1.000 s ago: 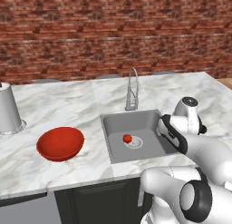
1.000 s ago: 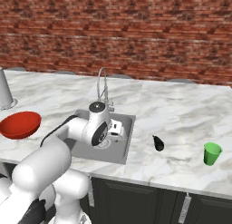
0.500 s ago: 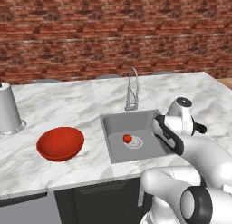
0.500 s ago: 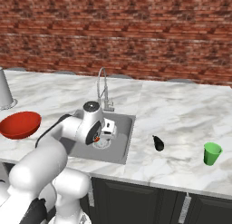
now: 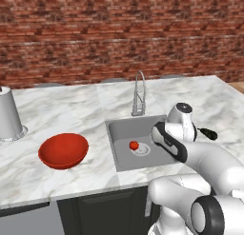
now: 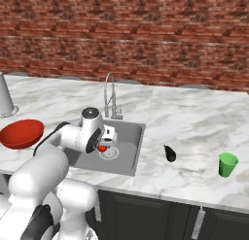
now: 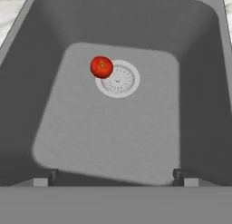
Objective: Remove the tomato and eggplant from the sink. Then move the bowl and cup from the counter to the sink for washing.
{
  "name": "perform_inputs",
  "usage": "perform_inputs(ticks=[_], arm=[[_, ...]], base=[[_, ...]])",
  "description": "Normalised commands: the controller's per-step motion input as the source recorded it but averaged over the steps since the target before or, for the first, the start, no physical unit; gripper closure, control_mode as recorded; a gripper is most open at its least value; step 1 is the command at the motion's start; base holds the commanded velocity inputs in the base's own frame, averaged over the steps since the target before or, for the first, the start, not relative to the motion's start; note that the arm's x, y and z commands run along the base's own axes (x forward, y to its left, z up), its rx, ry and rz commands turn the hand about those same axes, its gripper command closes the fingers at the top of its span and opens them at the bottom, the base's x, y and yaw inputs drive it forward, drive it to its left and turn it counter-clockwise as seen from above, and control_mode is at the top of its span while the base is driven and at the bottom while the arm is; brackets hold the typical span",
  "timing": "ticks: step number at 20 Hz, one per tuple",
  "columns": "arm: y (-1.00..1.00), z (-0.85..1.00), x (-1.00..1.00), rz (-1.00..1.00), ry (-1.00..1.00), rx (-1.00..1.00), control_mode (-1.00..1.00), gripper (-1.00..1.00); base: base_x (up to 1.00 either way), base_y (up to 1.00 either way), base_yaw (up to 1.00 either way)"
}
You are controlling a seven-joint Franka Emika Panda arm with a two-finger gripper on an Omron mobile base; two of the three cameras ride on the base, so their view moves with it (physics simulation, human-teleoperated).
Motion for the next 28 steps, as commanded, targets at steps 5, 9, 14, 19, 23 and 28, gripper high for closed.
perform_inputs(ticks=[5, 9, 14, 19, 23, 28], arm=[[0.24, -0.06, 0.19, 0.07, 0.00, 0.00, -1.00, -1.00], [0.19, -0.07, 0.20, 0.05, 0.00, 0.02, -1.00, -1.00], [0.13, -0.11, 0.14, 0.03, 0.01, 0.06, -1.00, -1.00], [0.11, -0.12, 0.16, 0.00, 0.00, 0.04, -1.00, -1.00], [0.10, -0.09, 0.18, 0.00, 0.00, 0.01, -1.00, -1.00], [0.10, -0.08, 0.19, 0.00, 0.00, 0.00, -1.00, -1.00]], base=[[0.00, 0.00, 0.00], [0.00, 0.00, 0.00], [0.00, 0.00, 0.00], [0.00, 0.00, 0.00], [0.00, 0.00, 0.00], [0.00, 0.00, 0.00]])
